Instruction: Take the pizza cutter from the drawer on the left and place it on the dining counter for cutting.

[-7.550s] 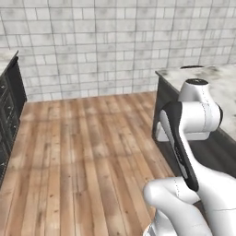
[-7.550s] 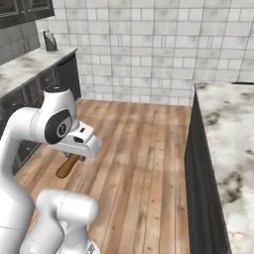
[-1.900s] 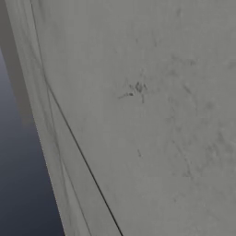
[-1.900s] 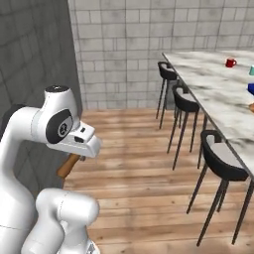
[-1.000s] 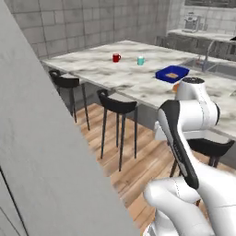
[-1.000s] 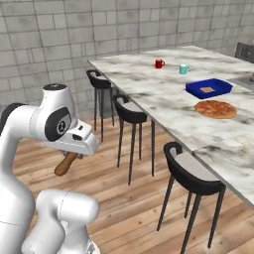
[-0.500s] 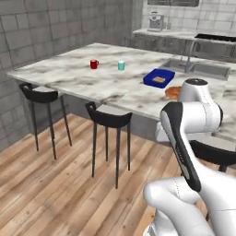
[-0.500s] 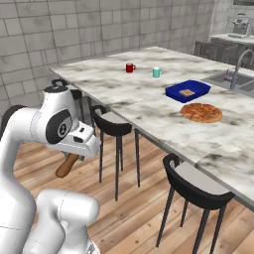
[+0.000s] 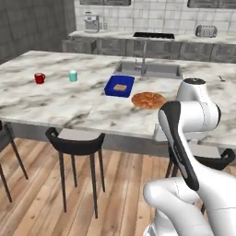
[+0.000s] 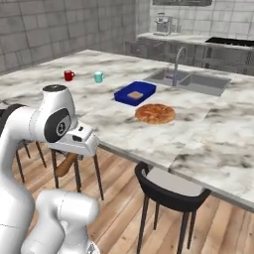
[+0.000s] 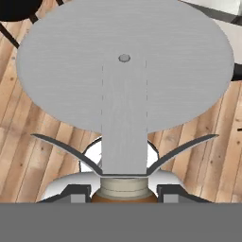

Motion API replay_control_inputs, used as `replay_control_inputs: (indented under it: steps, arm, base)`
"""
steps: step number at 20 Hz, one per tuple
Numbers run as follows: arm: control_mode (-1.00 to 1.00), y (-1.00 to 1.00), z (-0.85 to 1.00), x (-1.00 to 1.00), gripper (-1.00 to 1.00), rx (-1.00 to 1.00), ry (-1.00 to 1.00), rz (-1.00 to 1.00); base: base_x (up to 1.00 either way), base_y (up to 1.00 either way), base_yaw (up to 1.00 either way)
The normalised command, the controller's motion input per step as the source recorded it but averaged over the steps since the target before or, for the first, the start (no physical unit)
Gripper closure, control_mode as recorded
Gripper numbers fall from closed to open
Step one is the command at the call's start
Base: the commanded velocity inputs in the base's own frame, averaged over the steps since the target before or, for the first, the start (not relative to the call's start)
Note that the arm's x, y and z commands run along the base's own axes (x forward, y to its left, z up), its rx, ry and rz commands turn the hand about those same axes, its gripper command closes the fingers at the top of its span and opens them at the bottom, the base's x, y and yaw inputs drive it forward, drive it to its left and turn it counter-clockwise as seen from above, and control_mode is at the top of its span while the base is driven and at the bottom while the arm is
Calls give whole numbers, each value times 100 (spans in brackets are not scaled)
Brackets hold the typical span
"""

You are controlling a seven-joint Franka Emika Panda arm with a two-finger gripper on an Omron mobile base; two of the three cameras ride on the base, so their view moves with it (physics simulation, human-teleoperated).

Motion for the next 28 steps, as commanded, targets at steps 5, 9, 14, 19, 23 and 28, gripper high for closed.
replay_control_inputs:
  steps: [5,9,14,19,23,28]
  arm:
    - [100,0,0,0,100,0,0,0]
    - [100,0,0,0,100,0,0,0]
    - [100,0,0,0,100,0,0,0]
    - [100,0,0,0,100,0,0,0]
    - [100,0,0,0,100,0,0,0]
    - [100,0,0,0,100,0,0,0]
  base:
    - [54,27,-47]
    - [48,37,-45]
    - [49,42,-50]
    - [54,36,-36]
    - [62,49,-6]
    - [35,18,0]
